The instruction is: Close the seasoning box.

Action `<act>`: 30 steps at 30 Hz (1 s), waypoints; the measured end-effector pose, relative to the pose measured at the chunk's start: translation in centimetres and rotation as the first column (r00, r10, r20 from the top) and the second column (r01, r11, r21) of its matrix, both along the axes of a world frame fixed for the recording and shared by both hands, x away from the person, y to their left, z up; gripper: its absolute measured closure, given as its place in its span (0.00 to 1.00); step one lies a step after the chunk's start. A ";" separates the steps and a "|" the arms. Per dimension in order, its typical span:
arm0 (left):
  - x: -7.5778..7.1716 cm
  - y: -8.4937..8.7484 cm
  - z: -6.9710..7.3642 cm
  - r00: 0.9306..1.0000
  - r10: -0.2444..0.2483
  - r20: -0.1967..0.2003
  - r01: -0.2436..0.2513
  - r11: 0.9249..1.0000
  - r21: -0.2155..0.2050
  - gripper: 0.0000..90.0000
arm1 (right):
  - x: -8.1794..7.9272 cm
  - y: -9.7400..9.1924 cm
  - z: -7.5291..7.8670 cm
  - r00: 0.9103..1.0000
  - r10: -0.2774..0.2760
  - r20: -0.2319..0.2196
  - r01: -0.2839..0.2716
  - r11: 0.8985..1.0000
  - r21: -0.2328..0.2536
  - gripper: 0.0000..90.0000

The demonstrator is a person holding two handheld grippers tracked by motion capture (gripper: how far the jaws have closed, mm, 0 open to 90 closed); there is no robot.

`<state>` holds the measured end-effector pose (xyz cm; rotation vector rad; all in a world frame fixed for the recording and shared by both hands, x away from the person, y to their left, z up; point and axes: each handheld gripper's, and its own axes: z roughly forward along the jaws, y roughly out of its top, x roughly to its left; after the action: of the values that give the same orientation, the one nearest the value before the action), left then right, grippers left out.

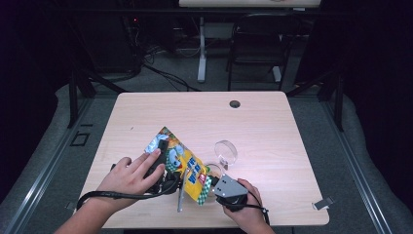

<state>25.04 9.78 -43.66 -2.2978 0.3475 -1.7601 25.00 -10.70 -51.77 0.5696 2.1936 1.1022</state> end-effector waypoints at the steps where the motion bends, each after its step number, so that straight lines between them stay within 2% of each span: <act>1: 0.0 0.0 0.0 1.000 -0.004 0.003 0.004 1.000 0.001 0.65 | 0.0 0.0 0.0 1.000 0.000 0.000 0.000 1.000 -0.001 1.00; 6: 0.0 -0.2 0.2 1.000 -0.004 -0.006 0.004 1.000 0.001 0.65 | -0.1 -0.1 0.1 1.000 -0.005 0.000 0.005 1.000 0.000 1.00; 20: 0.0 -0.5 0.3 1.000 -0.018 -0.001 0.018 1.000 0.001 0.65 | -0.4 -0.2 0.1 1.000 -0.007 0.001 0.007 1.000 0.002 1.00; 30: 0.0 -0.7 0.5 1.000 -0.016 -0.006 0.016 1.000 0.016 0.65 | -0.5 -0.2 0.1 1.000 -0.006 0.000 0.006 1.000 0.004 1.00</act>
<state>25.04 9.12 -43.12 -2.2961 0.3811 -1.7522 24.50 -10.91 -51.68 0.5772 2.1888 1.1036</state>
